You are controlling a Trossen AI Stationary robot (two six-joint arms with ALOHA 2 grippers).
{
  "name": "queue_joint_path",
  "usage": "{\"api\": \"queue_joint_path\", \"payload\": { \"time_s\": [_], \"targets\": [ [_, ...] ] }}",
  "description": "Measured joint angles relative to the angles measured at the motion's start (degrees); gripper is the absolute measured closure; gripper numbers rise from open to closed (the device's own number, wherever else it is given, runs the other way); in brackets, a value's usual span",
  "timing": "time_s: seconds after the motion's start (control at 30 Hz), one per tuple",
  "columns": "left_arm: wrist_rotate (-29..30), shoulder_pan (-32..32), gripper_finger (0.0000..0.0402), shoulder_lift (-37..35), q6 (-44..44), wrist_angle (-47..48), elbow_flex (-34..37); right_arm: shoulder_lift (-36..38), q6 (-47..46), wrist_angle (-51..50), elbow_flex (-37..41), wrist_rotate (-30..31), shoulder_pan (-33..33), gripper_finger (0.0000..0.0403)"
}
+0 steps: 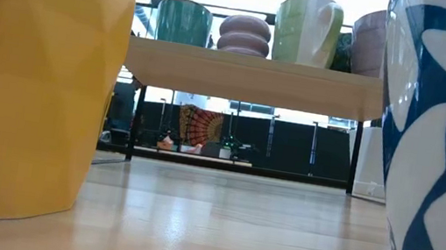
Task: Place coffee mugs
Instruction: Put the yellow mug on the shelf
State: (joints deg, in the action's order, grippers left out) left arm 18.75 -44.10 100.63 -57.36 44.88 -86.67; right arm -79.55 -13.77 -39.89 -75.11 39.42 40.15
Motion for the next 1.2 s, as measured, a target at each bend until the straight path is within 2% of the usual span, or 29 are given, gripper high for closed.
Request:
{"api": "queue_joint_path", "payload": {
  "time_s": [0.27, 0.57, 1.2],
  "targets": [
    [1.59, -1.22, 0.0261, 1.09, 0.25, 1.75, -3.45, 0.00, 3.27, 4.31, 2.08, 2.80, 2.49, 0.0150],
    [1.32, -2.69, 0.0261, 7.49, 16.28, 2.30, -3.85, 0.00, 3.52, 3.40, 2.52, 2.95, 2.85, 0.0150],
    [2.09, -0.73, 0.0261, 8.56, 25.55, 4.77, -5.22, 0.00, 3.24, 3.04, 2.50, 2.51, 2.85, 0.0150]
  ]
}}
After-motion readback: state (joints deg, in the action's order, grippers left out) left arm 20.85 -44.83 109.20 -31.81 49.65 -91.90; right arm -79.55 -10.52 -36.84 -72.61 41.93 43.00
